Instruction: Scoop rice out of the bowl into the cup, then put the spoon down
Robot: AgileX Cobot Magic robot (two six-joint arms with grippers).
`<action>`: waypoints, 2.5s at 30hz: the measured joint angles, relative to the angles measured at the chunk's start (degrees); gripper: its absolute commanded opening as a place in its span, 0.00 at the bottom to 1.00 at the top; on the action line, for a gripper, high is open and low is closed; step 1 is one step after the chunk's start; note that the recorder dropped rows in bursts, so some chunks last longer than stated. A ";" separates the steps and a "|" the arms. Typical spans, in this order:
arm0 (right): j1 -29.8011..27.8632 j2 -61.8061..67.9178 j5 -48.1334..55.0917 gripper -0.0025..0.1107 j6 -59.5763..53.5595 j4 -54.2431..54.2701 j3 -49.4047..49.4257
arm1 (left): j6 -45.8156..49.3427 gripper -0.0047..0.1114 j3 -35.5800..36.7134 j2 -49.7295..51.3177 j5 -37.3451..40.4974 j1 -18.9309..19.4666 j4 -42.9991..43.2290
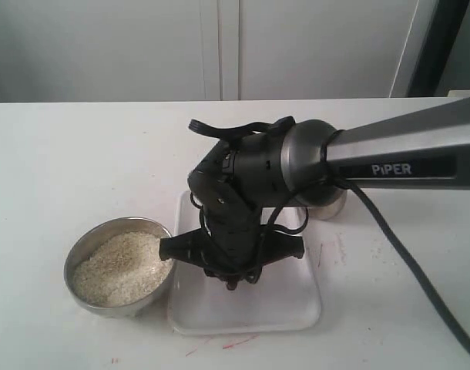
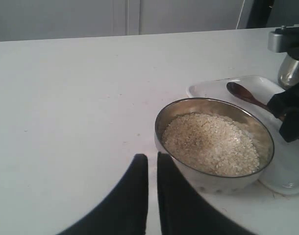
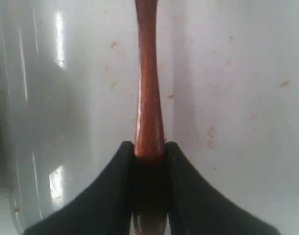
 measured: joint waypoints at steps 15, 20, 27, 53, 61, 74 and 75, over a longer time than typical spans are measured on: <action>1.24 -3.25 4.71 0.19 -6.91 -2.71 0.00 | 0.00 0.16 0.00 0.00 0.00 0.00 0.00; 2.95 -9.87 8.45 0.07 -13.28 -7.91 4.53 | 0.00 0.16 0.00 0.00 0.00 0.00 0.00; 3.29 -23.17 8.82 0.02 -16.92 -8.34 13.70 | 0.00 0.16 0.00 0.00 0.00 0.00 0.00; 3.29 -79.57 15.35 0.02 -19.51 -1.00 30.77 | 0.00 0.16 0.00 0.00 0.00 0.00 0.00; 3.29 -81.85 9.72 0.02 -19.51 -9.59 31.87 | 0.00 0.16 0.00 0.00 0.00 0.00 0.00; -16.94 -91.32 -35.31 0.02 -19.73 -9.43 52.40 | 0.00 0.16 0.00 0.00 0.00 0.00 0.00; -18.59 -92.04 -35.89 0.02 -19.73 -8.63 53.14 | 0.00 0.16 0.00 0.00 0.00 0.00 0.00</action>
